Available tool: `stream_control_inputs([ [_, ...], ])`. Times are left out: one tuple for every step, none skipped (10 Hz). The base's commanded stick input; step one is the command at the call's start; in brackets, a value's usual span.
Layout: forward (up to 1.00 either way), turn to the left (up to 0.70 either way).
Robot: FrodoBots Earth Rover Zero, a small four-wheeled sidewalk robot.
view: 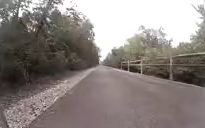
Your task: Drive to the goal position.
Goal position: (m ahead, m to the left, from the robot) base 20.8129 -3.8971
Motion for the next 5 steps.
stream_control_inputs([
  [0.7, 0.0],
  [0.7, 0.0],
  [0.7, 0.08],
  [0.7, 0.27],
  [0.7, 0.35],
])
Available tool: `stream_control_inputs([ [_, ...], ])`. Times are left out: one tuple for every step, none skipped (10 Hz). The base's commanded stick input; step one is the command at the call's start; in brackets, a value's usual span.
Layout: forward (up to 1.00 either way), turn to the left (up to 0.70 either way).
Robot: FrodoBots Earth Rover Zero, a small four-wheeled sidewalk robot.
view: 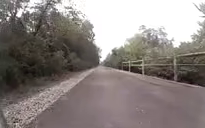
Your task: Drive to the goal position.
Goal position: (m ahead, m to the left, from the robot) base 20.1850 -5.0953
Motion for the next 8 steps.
stream_control_inputs([
  [0.7, 0.06],
  [0.7, 0.01],
  [0.7, 0.0],
  [0.7, 0.0],
  [0.7, 0.0],
  [0.7, 0.0],
  [0.7, 0.0],
  [0.7, 0.0],
])
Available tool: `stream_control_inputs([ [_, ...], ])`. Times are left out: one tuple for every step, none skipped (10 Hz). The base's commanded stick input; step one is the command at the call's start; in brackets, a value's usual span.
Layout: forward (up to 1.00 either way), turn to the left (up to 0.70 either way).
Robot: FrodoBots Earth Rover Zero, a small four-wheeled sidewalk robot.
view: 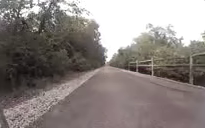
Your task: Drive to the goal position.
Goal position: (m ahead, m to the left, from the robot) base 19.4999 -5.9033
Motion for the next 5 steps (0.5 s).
stream_control_inputs([
  [0.7, 0.0],
  [0.7, 0.0],
  [0.7, 0.0],
  [0.7, 0.0],
  [0.7, 0.0],
])
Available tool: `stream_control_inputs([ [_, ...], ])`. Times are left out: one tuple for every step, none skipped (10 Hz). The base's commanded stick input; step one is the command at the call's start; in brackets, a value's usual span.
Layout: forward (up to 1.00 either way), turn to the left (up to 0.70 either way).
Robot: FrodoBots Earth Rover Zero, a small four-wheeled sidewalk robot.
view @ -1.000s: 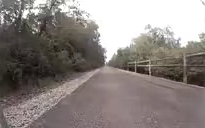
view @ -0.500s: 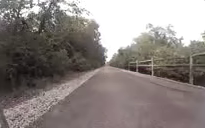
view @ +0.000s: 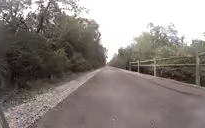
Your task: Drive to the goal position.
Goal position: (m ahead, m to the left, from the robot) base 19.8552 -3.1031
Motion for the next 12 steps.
stream_control_inputs([
  [0.7, 0.0],
  [0.7, 0.0],
  [0.7, 0.0],
  [0.7, 0.0],
  [0.7, 0.0],
  [0.7, 0.0],
  [0.7, 0.0],
  [0.7, 0.0],
  [0.7, 0.0],
  [0.7, 0.0],
  [0.7, 0.0],
  [0.7, 0.0],
])
